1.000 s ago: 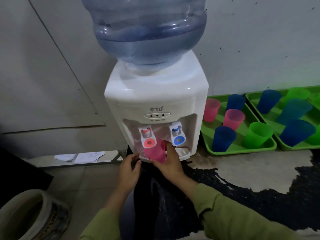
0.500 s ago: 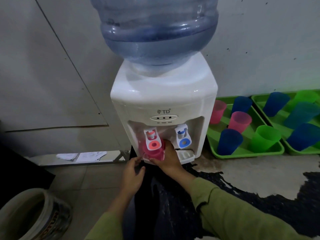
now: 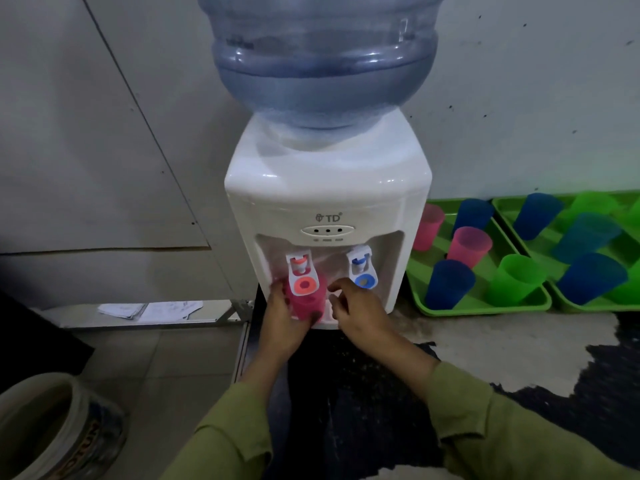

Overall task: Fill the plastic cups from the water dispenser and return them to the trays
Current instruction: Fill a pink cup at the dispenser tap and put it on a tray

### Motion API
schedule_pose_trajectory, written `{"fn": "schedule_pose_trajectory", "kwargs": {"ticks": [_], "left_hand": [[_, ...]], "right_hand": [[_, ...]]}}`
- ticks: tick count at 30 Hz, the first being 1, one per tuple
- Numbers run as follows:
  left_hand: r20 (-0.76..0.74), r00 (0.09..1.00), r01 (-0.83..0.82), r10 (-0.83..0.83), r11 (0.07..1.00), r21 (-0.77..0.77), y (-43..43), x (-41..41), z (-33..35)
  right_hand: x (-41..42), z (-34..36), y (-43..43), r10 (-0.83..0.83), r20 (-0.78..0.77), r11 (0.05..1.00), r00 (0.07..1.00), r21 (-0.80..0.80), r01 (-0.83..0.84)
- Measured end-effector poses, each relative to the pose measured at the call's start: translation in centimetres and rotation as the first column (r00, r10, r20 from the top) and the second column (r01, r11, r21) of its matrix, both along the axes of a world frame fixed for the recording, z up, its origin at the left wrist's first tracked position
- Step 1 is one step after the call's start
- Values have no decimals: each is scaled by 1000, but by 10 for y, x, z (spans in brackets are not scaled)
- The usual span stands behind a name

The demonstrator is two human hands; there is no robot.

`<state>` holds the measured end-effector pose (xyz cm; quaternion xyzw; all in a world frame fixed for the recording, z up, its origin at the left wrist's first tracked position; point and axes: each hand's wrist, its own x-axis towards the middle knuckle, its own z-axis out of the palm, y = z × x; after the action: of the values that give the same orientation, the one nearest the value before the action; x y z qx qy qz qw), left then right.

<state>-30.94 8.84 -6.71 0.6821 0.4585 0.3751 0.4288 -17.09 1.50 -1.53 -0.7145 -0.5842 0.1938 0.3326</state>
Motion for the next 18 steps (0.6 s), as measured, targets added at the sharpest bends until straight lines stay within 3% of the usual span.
{"fn": "schedule_pose_trajectory", "kwargs": {"ticks": [6, 18], "left_hand": [[-41, 999, -36, 36, 999, 18, 3, 7, -4], [-40, 999, -17, 16, 1000, -9, 14, -5, -8]], "right_hand": [[-2, 20, 26, 54, 94, 994, 994, -96, -45], [-1, 26, 38, 42, 47, 970, 998, -239, -29]]}}
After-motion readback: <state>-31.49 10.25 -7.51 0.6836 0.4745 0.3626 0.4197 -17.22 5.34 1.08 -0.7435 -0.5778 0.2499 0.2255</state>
